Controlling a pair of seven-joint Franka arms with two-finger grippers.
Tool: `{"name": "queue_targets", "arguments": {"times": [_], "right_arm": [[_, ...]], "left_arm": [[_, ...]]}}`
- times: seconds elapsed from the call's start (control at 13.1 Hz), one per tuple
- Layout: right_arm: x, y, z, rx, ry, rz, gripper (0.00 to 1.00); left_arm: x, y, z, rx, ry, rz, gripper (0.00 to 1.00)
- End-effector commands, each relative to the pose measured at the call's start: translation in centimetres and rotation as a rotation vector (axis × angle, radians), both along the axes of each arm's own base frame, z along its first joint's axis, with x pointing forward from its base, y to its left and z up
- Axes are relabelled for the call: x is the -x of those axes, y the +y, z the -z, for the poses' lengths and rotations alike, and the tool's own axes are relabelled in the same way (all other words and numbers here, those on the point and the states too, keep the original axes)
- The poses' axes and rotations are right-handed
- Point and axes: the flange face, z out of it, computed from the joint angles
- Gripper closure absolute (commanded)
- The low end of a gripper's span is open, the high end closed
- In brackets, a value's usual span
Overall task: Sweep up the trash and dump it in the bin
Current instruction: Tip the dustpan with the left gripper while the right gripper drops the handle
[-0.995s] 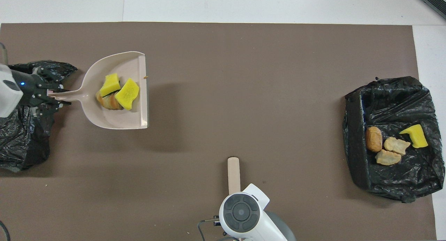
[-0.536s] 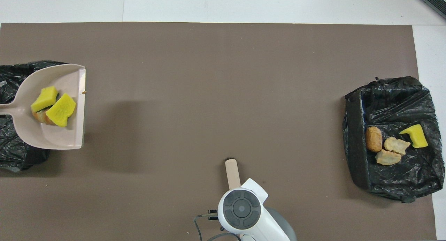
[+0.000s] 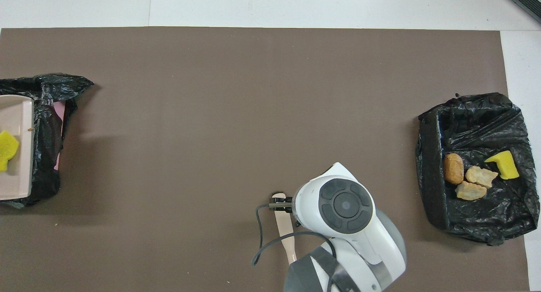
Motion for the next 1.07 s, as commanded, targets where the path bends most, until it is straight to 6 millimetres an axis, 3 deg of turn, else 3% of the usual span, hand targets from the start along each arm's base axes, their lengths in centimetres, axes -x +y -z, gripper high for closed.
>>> {"name": "queue_targets", "arguments": {"times": [0.0,0.15,0.23,0.38,0.46,0.69,0.99], "right_arm": [[-3.2,-2.0,-2.4,0.004,-0.072,-0.072,0.00],[-6.1,-5.2,-5.7,0.014,-0.137,-0.055,0.00],[-7.0,-6.8,-7.2,0.023,-0.153,-0.044,0.00],[-8.0,-9.2,-10.1,0.073,-0.185,-0.034,0.00],[-8.5,-10.0,-11.4,0.097,-0.212,-0.031,0.00],[-8.4,-12.7,-15.7,0.117,-0.215,0.025,0.00],[-7.3,-17.2,-19.9,0.111,-0.224,0.132,0.00]], "left_arm": [[-0.9,2.4,-0.9,-0.156,-0.028,0.021,1.00],[-1.9,3.0,-1.5,-0.318,-0.054,0.060,1.00],[-2.6,2.3,-0.5,-0.389,-0.046,0.081,1.00],[-3.9,-0.2,0.3,-0.515,-0.017,0.039,1.00],[-5.0,-2.4,0.5,-0.597,0.009,0.051,1.00],[-5.0,-6.7,1.1,-0.767,0.040,0.002,1.00],[-4.3,-7.9,-1.9,-0.923,0.035,0.007,1.00]]}}
